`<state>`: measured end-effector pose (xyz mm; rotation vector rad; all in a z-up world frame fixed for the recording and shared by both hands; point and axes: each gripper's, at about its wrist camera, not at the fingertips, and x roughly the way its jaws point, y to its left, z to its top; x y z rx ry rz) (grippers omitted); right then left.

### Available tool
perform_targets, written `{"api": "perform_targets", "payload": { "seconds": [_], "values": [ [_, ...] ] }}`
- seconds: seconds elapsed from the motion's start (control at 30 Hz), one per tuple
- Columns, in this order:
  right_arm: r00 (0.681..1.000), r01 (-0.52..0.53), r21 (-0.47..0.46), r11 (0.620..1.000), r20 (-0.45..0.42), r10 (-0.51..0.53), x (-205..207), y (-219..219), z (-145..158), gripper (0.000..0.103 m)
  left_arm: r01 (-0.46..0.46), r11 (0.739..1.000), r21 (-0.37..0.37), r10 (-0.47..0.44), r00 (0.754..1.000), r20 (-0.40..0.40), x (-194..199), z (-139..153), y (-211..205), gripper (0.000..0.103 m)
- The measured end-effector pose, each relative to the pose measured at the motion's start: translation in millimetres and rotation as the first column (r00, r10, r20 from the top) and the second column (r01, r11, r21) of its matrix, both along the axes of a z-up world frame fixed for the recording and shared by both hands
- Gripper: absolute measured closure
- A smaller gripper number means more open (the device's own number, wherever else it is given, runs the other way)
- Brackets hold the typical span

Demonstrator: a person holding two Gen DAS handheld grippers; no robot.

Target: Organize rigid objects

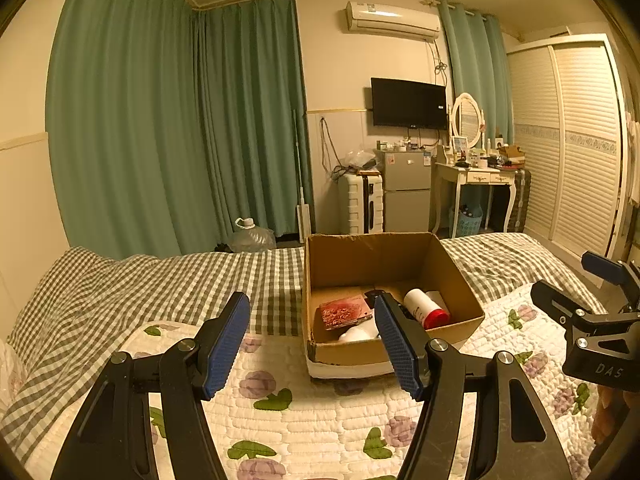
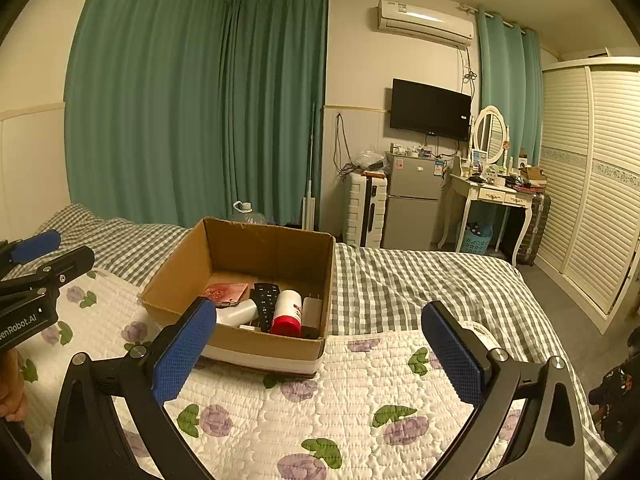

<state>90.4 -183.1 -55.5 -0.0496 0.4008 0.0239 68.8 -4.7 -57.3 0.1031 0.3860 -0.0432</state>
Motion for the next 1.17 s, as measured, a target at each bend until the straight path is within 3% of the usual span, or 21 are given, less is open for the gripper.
{"api": "perform_targets", "payload": {
  "seconds": [0.37,0.83,1.17],
  "values": [
    [1.0,0.004,-0.005,1.0,-0.004,-0.004,-2,0,0,0.0,0.014,0.999,-0.038,-0.015,1.0,-0.022,0,-3,0,0.035],
    [1.0,0.004,-0.014,1.0,-0.006,-0.004,-5,2,0,0.0,0.021,1.0,-0.006,-0.022,1.0,-0.021,-2,-8,-7,0.035],
    [1.0,0.004,-0.027,1.0,-0.009,-0.004,-10,4,-1,0.0,0.047,0.996,-0.072,-0.049,0.998,-0.026,-7,-6,-2,0.035]
  ]
}}
